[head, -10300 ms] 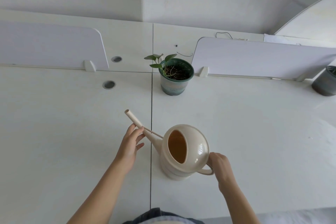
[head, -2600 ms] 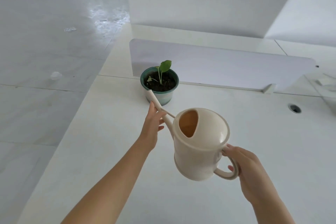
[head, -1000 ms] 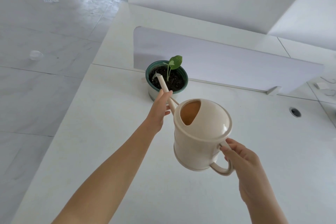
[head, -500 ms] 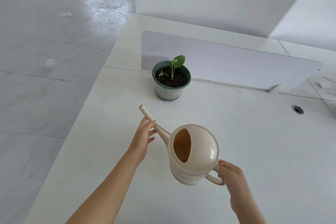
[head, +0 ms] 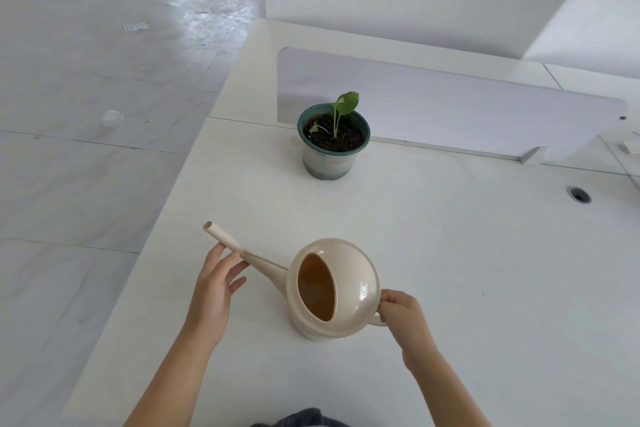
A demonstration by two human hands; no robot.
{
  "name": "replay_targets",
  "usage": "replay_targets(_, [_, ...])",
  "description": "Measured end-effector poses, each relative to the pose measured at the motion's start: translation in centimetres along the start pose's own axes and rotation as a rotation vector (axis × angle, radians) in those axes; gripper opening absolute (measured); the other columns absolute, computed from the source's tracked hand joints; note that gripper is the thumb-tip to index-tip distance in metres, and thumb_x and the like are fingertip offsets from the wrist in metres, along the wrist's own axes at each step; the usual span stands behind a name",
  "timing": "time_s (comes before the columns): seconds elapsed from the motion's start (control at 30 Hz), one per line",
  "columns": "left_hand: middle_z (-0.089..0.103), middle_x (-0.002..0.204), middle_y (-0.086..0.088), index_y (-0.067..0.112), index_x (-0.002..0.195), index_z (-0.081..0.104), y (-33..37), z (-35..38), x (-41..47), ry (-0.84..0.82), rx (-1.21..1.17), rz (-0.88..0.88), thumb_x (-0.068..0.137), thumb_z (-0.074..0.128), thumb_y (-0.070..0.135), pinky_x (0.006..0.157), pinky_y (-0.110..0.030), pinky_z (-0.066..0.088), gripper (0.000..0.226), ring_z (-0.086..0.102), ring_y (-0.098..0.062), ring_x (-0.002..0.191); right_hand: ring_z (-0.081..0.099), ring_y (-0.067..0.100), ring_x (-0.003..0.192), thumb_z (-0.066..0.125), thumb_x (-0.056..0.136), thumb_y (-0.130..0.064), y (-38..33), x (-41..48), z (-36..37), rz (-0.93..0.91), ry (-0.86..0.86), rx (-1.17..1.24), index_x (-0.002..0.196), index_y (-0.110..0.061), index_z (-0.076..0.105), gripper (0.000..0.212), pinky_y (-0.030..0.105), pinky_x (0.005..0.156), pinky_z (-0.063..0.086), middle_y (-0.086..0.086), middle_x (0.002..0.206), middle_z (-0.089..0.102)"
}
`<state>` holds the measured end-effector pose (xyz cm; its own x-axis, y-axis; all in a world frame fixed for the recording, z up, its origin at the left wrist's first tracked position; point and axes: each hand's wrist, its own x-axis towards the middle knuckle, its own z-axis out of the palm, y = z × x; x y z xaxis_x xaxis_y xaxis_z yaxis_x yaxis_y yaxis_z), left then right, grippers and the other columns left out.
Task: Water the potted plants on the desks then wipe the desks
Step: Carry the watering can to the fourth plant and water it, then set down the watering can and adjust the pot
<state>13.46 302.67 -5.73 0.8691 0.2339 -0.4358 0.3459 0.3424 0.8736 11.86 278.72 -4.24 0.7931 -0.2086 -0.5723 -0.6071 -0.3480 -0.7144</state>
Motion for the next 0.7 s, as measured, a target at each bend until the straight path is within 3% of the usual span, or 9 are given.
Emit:
replay_targets(0.07, [0.061, 0.109, 0.004, 0.029, 0.110, 0.053, 0.2, -0.4, -0.2, 0.008, 0.004, 0.004, 0.083, 0.053, 0.024, 0.085, -0.034, 0.038, 0.028, 0.057, -0.018, 0.104, 0.029, 0.021, 0.072, 0.040, 0.068, 0.002, 0.0, 0.4, 0.4, 0.005, -0.016, -0.005, 0.064, -0.008, 0.046, 0.013, 0.030, 0.070, 0.022, 0.010, 0.073, 0.035])
replay_targets(0.13, [0.059, 0.113, 0.001, 0.024, 0.117, 0.052, 0.2, -0.6, -0.5, 0.042, 0.040, 0.017, 0.092, 0.046, 0.019, 0.087, -0.035, 0.038, 0.026, 0.055, -0.021, 0.110, 0.036, 0.020, 0.071, 0.039, 0.072, 0.005, -0.1, 0.8, 0.4, 0.004, -0.026, -0.001, 0.064, -0.002, 0.051, 0.016, 0.028, 0.070, 0.026, 0.010, 0.072, 0.040])
replay_targets(0.23, [0.055, 0.124, -0.004, 0.015, 0.130, 0.047, 1.0, -1.0, -0.8, 0.210, 0.134, 0.117, 0.093, 0.045, 0.012, 0.091, -0.035, 0.039, 0.037, 0.051, -0.024, 0.120, 0.051, 0.016, 0.065, 0.036, 0.078, 0.009, -1.2, 1.3, -0.4, -0.025, 0.001, 0.061, 0.071, -0.005, 0.056, 0.025, 0.024, 0.058, 0.034, 0.008, 0.070, 0.047])
replay_targets(0.3, [0.052, 0.127, -0.002, 0.013, 0.133, 0.043, 2.3, -0.9, -1.1, 0.324, 0.193, 0.232, 0.092, 0.046, 0.008, 0.099, -0.035, 0.038, 0.042, 0.050, -0.020, 0.119, 0.045, 0.018, 0.070, 0.038, 0.082, 0.007, -2.3, 2.1, -1.3, -0.079, 0.058, 0.085, 0.078, -0.010, 0.060, 0.027, 0.022, 0.057, 0.033, 0.003, 0.068, 0.047])
replay_targets(0.37, [0.048, 0.126, 0.005, 0.013, 0.134, 0.042, 3.9, -0.2, -1.4, 0.369, 0.243, 0.343, 0.092, 0.045, 0.007, 0.098, -0.025, 0.038, 0.042, 0.048, -0.011, 0.112, 0.044, 0.017, 0.069, 0.041, 0.084, 0.003, -3.7, 3.4, -2.0, -0.127, 0.083, 0.098, 0.088, -0.011, 0.062, 0.025, 0.020, 0.060, 0.034, 0.000, 0.069, 0.047])
replay_targets(0.43, [0.046, 0.126, 0.010, 0.014, 0.133, 0.043, 5.4, 1.2, -1.0, 0.336, 0.281, 0.437, 0.093, 0.046, 0.008, 0.086, -0.010, 0.036, 0.041, 0.048, -0.006, 0.110, 0.049, 0.014, 0.075, 0.043, 0.086, 0.000, -5.2, 5.0, -2.2, -0.157, 0.090, 0.114, 0.101, -0.009, 0.062, 0.026, 0.016, 0.063, 0.037, -0.002, 0.077, 0.053])
replay_targets(0.5, [0.048, 0.128, 0.008, 0.016, 0.133, 0.044, 6.5, 3.2, 0.6, 0.230, 0.312, 0.446, 0.093, 0.047, 0.009, 0.082, -0.006, 0.036, 0.041, 0.048, -0.007, 0.113, 0.051, 0.015, 0.088, 0.045, 0.086, -0.001, -7.0, 6.7, -2.1, -0.179, 0.100, 0.138, 0.114, -0.006, 0.059, 0.031, 0.018, 0.068, 0.039, 0.000, 0.093, 0.058])
replay_targets(0.6, [0.045, 0.139, 0.000, 0.016, 0.137, 0.040, 7.7, 7.1, 4.9, 0.062, 0.364, 0.329, 0.093, 0.045, 0.013, 0.094, -0.021, 0.037, 0.044, 0.044, -0.014, 0.124, 0.048, 0.016, 0.102, 0.045, 0.086, -0.001, -9.9, 9.4, -1.4, -0.209, 0.100, 0.189, 0.126, -0.007, 0.052, 0.041, 0.025, 0.083, 0.036, 0.006, 0.121, 0.056])
replay_targets(0.7, [0.038, 0.146, -0.004, 0.012, 0.141, 0.033, 8.3, 10.9, 9.8, -0.022, 0.359, 0.191, 0.094, 0.041, 0.019, 0.109, -0.036, 0.032, 0.048, 0.038, -0.018, 0.132, 0.045, 0.018, 0.121, 0.044, 0.088, -0.003, -12.6, 12.0, -0.5, -0.232, 0.080, 0.241, 0.135, -0.011, 0.044, 0.047, 0.025, 0.090, 0.032, 0.005, 0.139, 0.046])
